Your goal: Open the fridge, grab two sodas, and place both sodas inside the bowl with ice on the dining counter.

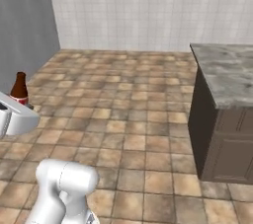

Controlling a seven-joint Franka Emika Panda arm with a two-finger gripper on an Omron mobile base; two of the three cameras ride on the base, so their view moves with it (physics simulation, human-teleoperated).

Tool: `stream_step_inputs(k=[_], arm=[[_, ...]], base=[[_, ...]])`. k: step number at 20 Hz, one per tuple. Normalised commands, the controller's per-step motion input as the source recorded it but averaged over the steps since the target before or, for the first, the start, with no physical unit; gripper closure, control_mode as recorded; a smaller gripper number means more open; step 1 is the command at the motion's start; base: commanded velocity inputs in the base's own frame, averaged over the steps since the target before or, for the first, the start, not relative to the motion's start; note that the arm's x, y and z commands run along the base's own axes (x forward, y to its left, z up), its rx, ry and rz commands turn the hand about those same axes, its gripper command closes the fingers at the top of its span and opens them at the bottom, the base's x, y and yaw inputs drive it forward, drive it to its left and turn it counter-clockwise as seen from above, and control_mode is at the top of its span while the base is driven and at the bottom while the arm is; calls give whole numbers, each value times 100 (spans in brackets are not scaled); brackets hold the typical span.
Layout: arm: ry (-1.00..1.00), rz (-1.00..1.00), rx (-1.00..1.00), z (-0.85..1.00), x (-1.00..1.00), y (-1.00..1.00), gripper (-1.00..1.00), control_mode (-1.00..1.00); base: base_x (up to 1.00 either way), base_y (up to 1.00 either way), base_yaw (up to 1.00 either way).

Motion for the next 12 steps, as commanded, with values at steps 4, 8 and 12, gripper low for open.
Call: stream_step_inputs(k=[4, 8, 12], arm=[[0, 0, 0, 0, 0, 0, 100, 100], [0, 0, 0, 0, 0, 0, 100, 100], [0, 0, 0, 0, 0, 0, 100, 100]], base=[[100, 0, -20], [100, 0, -20], [99, 8, -30]])
